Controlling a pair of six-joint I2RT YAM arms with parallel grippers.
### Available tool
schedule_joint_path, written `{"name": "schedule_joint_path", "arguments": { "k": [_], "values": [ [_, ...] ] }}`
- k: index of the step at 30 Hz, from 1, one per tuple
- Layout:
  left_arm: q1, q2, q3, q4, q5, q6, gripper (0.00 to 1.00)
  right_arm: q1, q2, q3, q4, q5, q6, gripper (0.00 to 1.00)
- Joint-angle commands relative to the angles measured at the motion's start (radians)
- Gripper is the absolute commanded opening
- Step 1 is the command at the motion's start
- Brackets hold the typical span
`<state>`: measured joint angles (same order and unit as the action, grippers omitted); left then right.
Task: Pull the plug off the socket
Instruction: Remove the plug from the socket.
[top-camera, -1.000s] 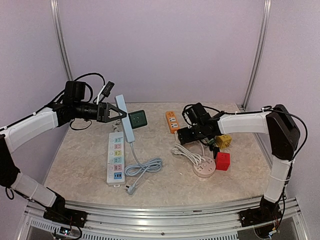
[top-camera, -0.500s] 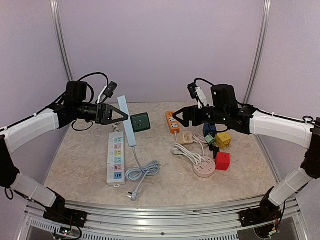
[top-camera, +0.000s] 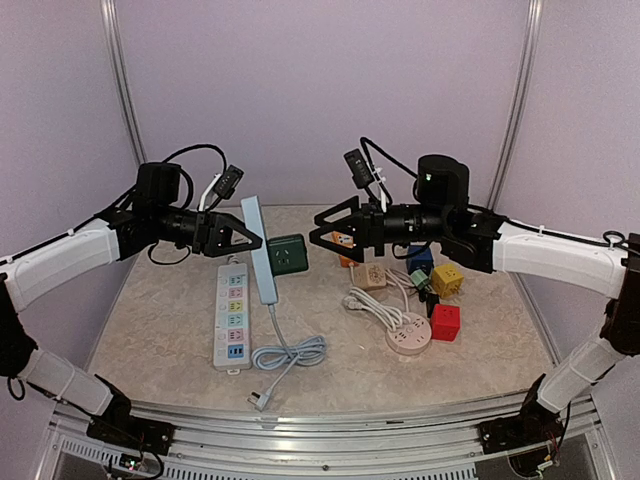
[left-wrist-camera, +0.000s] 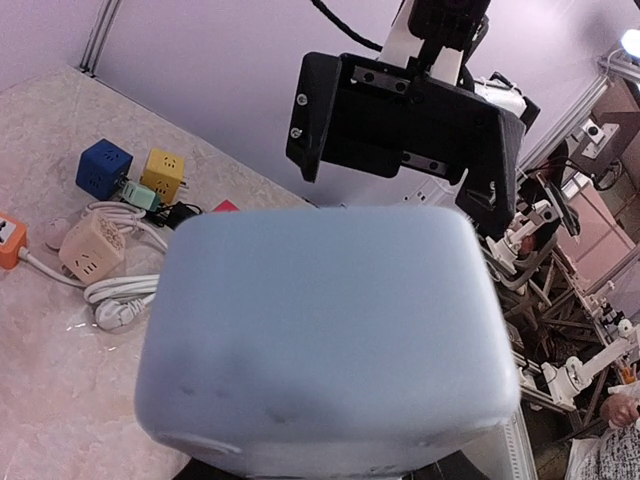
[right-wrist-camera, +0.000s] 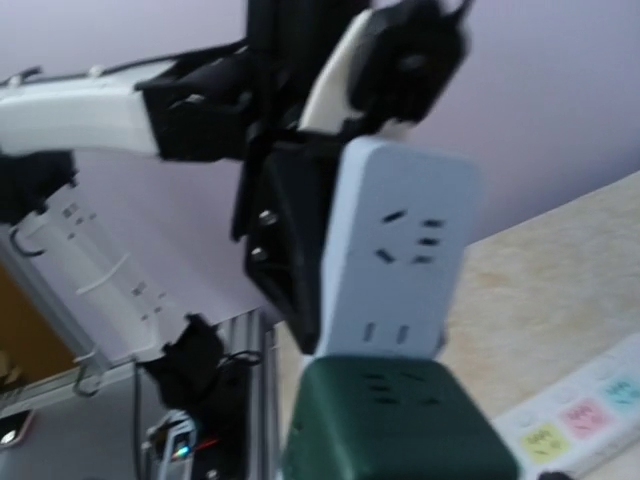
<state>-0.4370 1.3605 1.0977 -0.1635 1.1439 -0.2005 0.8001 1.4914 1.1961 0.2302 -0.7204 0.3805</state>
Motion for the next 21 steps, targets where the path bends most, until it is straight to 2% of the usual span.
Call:
{"name": "schedule_joint_path", "arguments": {
  "k": [1,8,10,21],
  "values": [
    [-0.014,-0.042,0.0,0.08,0.08,-0.006,0.0,0.017,0.055,0.031,0.013,-0.07,0.006,0.93],
    [-0.024,-0.063,-0.016,0.13,0.13,-0.031,0.0,0.019,0.11,0.032,0.047,-0.074,0.037,0.95],
    [-0.028,-0.063,-0.016,0.131,0.136,-0.031,0.0,0.025,0.129,0.039,0.058,-0.09,0.049,0.99],
    [-0.03,-0.055,-0.015,0.132,0.14,-0.033,0.0,0.057,0.174,0.083,0.066,-0.182,0.069,1.0]
  ]
}}
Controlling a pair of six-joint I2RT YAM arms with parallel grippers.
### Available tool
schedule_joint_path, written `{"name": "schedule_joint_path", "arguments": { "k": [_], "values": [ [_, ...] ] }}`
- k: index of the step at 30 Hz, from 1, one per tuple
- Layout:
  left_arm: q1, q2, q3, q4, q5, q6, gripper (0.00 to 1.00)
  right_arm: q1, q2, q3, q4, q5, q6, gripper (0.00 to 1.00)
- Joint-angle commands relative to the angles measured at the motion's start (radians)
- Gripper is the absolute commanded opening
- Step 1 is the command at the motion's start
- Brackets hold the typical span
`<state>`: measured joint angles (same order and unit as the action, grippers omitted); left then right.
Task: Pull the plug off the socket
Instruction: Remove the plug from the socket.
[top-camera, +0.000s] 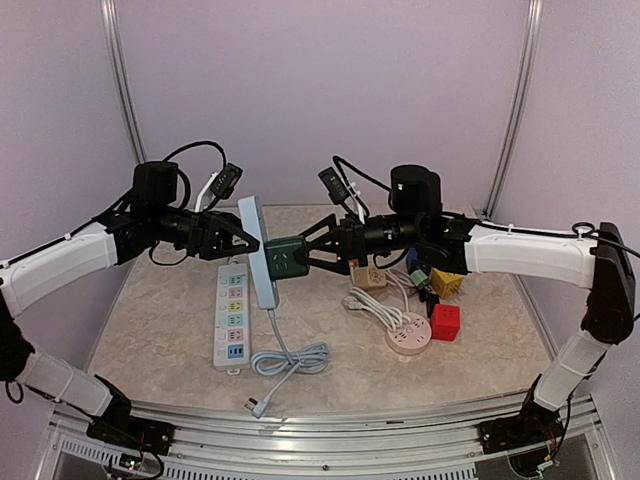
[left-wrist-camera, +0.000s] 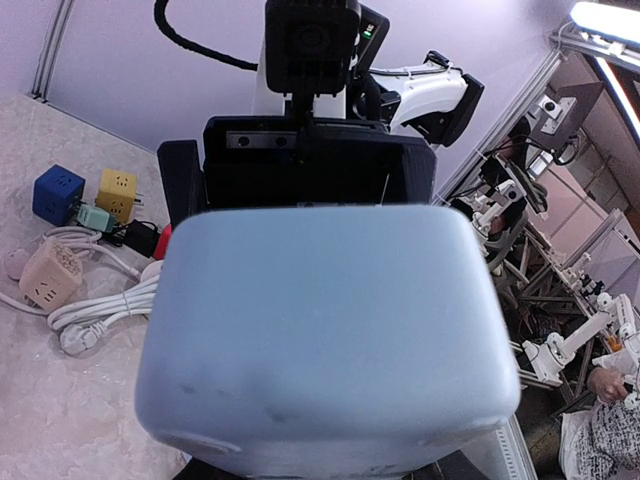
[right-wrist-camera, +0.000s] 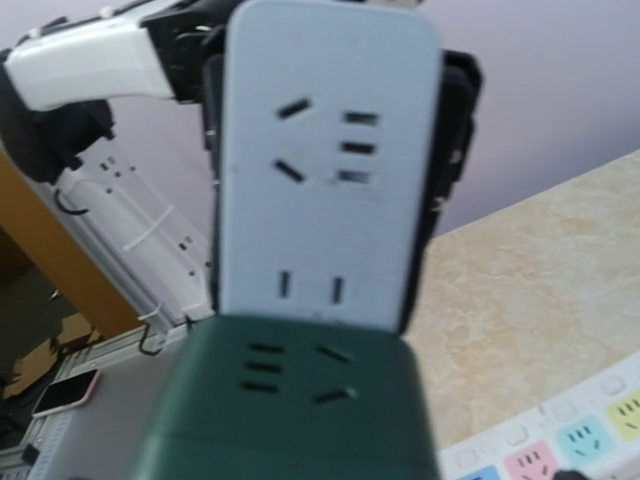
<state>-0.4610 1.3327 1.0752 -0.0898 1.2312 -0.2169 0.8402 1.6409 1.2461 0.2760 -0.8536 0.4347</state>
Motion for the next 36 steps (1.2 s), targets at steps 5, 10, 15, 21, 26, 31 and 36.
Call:
{"name": "schedule_joint_path", "arguments": {
  "k": [5,10,15,21,26,31,36],
  "values": [
    [-0.007,-0.027,0.006,0.059,0.053,-0.016,0.0,0.022,0.045,0.047,0.033,-0.055,0.039,0.97],
    [-0.007,-0.026,0.008,0.058,0.054,-0.016,0.0,0.025,0.057,0.057,0.05,-0.07,0.062,0.86],
    [-0.007,-0.024,0.008,0.056,0.054,-0.015,0.0,0.025,0.055,0.049,0.077,-0.079,0.078,0.67],
    [-0.008,-0.023,0.009,0.053,0.054,-0.012,0.0,0.025,0.048,0.044,0.108,-0.087,0.099,0.41],
    [-0.007,-0.023,0.009,0.05,0.054,-0.01,0.0,0.026,0.046,0.044,0.116,-0.086,0.106,0.2],
    [-0.007,-0.024,0.009,0.045,0.047,-0.004,0.0,0.024,0.043,0.047,0.11,-0.071,0.104,0.01],
    [-0.002,-0.026,0.018,0.005,-0.017,0.02,0.0,0.023,0.043,0.064,0.044,-0.015,0.074,0.0]
  ]
}}
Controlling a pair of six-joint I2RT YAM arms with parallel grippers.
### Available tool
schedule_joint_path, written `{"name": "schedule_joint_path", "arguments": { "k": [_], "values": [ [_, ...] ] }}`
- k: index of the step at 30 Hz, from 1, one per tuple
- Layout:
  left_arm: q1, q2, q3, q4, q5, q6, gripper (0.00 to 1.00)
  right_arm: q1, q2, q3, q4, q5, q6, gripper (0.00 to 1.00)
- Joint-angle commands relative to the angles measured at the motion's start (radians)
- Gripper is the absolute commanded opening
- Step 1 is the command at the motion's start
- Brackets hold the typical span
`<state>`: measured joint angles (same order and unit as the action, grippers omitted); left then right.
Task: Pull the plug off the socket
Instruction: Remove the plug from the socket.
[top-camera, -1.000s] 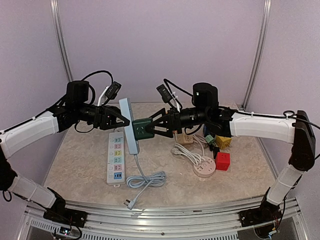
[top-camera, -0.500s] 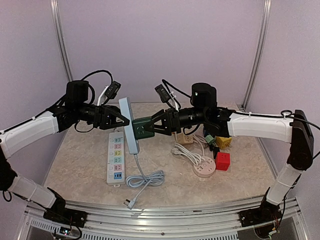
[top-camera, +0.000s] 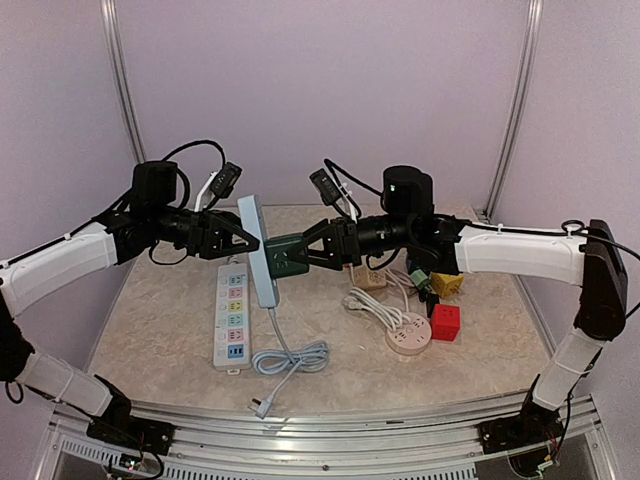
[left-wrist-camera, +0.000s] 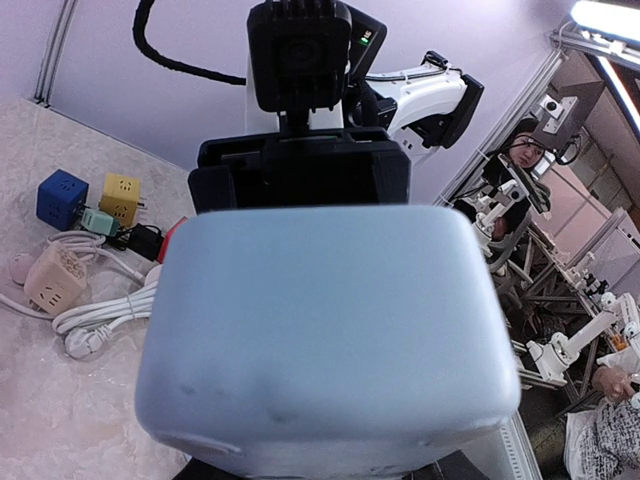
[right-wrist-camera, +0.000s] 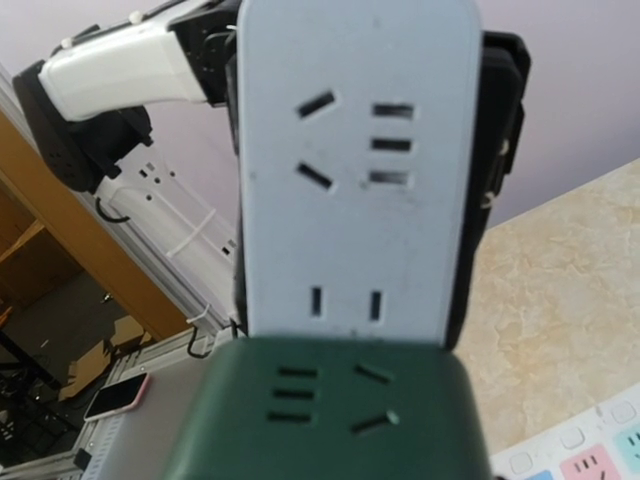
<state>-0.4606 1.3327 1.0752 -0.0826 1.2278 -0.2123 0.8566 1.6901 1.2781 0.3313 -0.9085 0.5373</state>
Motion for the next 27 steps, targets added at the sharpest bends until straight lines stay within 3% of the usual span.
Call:
{"name": "schedule_joint_path", "arguments": {
  "k": [1,7,14,27],
  "values": [
    [0.0,-0.026,0.019,-0.006,-0.032,0.016,0.0,0.006,-0.008,0.036,-0.022,0.048,-0.034,0.0],
    [0.035,-0.022,0.022,-0.011,-0.087,-0.009,0.0,0.006,-0.014,0.054,-0.088,0.109,-0.061,0.0],
    [0.04,-0.018,0.021,-0.005,-0.059,-0.012,0.0,0.006,-0.019,0.056,-0.11,0.127,-0.077,0.0],
    [0.016,-0.02,0.04,-0.03,0.082,0.03,0.0,0.007,-0.04,0.048,-0.058,-0.03,-0.067,0.0]
  ]
}}
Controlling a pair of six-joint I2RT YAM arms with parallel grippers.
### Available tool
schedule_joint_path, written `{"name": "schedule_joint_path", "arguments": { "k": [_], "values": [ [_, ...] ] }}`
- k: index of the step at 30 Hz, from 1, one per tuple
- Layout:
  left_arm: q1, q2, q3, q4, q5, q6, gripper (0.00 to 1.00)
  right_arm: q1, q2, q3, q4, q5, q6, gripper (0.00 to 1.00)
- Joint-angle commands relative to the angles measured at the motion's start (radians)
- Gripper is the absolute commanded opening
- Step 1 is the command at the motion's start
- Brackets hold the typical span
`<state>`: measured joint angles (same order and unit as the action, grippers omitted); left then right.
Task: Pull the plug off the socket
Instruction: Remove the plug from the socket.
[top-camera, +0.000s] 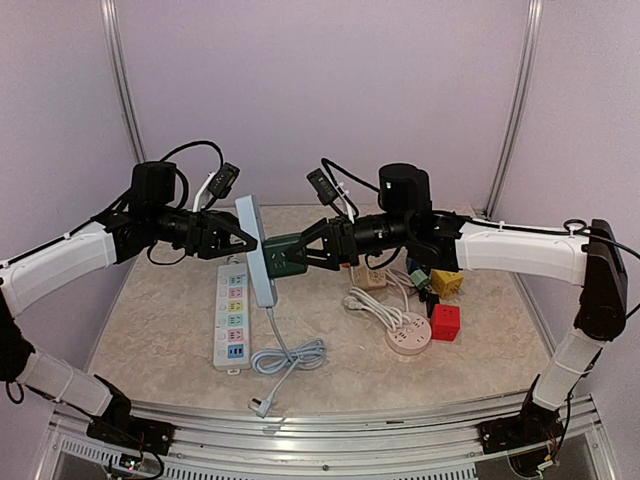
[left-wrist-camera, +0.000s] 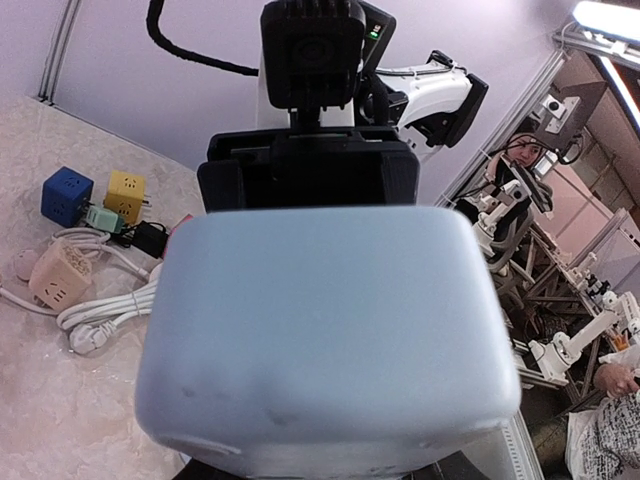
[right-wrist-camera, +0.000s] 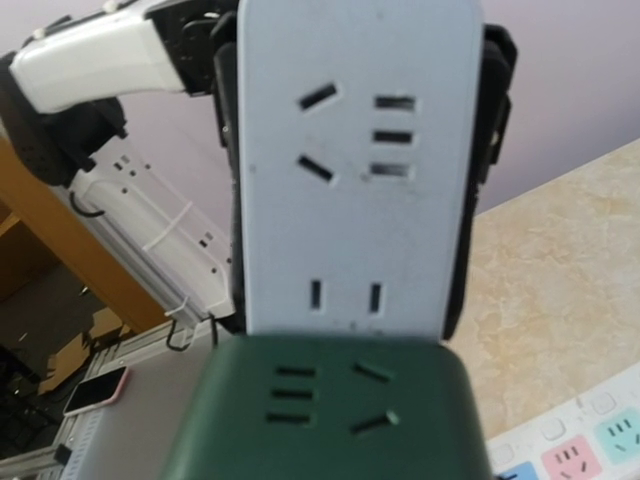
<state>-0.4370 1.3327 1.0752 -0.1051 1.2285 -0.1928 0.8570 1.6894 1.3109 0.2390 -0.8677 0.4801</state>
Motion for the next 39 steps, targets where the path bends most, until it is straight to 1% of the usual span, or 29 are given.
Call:
{"name": "schedule_joint_path", "arguments": {
  "k": [1,12,20,34,39],
  "values": [
    [-0.009,-0.018,0.042,-0.012,0.086,0.014,0.0,0.006,-0.04,0.014,0.039,-0.079,-0.008,0.0],
    [-0.019,-0.012,0.049,-0.033,0.085,0.029,0.0,0.005,-0.036,0.013,0.053,-0.094,0.007,0.0],
    [-0.002,-0.016,0.066,-0.085,-0.004,0.058,0.0,0.005,-0.04,0.016,0.015,-0.06,-0.017,0.0],
    [0.012,-0.003,0.076,-0.116,-0.065,0.057,0.0,0.006,-0.041,0.037,-0.071,0.021,-0.059,0.0],
    [0.014,0.002,0.08,-0.119,-0.066,0.059,0.0,0.006,-0.042,0.039,-0.09,0.036,-0.071,0.0]
  ]
}}
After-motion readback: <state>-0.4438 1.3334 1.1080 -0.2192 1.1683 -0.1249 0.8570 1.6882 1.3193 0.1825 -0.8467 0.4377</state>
